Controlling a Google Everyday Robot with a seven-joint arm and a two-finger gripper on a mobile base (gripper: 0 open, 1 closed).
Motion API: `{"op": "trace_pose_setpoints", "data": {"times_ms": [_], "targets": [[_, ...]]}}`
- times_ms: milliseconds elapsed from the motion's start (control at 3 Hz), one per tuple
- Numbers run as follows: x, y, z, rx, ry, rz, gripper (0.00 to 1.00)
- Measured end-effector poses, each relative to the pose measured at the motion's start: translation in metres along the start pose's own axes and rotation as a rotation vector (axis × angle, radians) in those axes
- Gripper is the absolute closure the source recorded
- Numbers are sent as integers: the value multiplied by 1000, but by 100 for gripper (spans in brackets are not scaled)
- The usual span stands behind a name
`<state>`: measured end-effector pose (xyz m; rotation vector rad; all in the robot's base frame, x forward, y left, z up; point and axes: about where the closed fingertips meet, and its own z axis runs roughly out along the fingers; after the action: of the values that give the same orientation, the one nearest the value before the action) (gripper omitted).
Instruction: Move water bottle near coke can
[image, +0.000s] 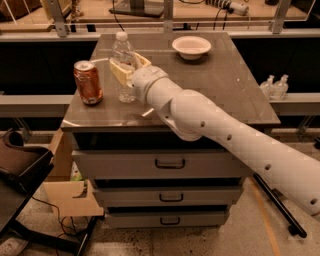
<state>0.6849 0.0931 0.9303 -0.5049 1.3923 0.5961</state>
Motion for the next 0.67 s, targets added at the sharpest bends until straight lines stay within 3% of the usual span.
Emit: {"op": "trace_pose_setpoints", "data": {"times_ms": [667], "targets": [[-5,0,1,0,0,0,61]]}}
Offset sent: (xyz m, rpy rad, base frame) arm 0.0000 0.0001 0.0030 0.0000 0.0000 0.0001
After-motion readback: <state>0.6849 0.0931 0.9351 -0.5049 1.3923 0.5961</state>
